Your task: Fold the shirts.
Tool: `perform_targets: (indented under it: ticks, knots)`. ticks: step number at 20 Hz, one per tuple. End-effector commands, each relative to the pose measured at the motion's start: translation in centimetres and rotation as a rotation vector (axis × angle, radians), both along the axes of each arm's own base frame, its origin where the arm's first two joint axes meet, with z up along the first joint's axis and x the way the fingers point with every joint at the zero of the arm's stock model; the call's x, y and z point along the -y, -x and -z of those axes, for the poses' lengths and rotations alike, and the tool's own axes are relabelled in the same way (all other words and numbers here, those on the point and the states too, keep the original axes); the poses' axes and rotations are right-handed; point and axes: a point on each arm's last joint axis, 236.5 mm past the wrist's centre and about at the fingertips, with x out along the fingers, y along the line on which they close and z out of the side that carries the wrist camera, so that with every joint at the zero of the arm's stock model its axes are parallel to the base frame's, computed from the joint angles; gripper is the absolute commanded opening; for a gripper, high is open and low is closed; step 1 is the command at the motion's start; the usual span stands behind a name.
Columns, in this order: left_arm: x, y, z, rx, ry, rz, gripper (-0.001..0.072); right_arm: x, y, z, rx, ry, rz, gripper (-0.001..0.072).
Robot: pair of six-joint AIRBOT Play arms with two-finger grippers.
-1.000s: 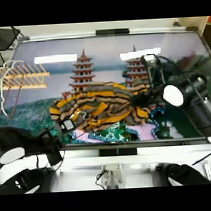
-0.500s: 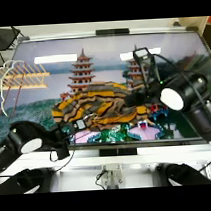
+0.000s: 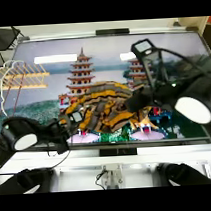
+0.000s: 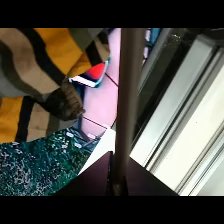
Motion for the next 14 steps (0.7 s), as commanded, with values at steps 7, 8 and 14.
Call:
perform_targets:
  ticks: [7, 8, 14]
  knots:
    - [-0.3, -0.4, -0.2, 0.01, -0.001, 0.007, 0.0038, -0.1, 0.0, -1.7, 0.047, -0.045, 0.01, 0.0062]
    - [0.9, -0.3, 0.0, 0.023, 0.011, 0.042, 0.0038, -0.4, -0.3, -1.9, 0.059, -0.064, 0.013, 0.0062]
    - [6.5, 1.2, 0.5, 0.038, 0.109, 0.166, 0.0038, -1.2, -0.8, -0.8, 0.029, -0.06, 0.017, 0.0062]
